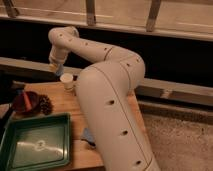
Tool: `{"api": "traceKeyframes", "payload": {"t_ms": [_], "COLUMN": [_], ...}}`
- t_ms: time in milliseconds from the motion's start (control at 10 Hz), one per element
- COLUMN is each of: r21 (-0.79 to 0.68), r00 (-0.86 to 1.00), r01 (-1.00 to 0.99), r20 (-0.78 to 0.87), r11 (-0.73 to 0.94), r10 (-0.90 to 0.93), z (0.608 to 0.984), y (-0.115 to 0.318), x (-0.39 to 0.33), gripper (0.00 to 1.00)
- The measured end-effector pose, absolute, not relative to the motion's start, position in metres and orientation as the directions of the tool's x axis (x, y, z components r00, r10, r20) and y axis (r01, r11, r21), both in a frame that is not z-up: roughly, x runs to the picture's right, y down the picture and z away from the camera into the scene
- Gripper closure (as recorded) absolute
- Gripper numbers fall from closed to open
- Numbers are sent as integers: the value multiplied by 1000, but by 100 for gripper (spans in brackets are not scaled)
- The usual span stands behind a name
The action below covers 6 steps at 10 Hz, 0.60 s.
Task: Stack cups on top of each other
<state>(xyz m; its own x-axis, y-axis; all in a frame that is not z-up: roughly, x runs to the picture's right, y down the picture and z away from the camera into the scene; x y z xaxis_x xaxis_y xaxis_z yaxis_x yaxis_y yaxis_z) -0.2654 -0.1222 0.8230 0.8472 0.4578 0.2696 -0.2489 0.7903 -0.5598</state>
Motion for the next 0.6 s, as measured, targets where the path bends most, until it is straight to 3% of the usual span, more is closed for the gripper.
{"api": "traceKeyframes", "payload": {"t_ms": [600], "r21": [-579], "r00": [825], "r01": [-343], "r20": [191], "r11": [739], "r10": [533], "z": [867], "y": [-124], "x": [-223], "gripper": [100]}}
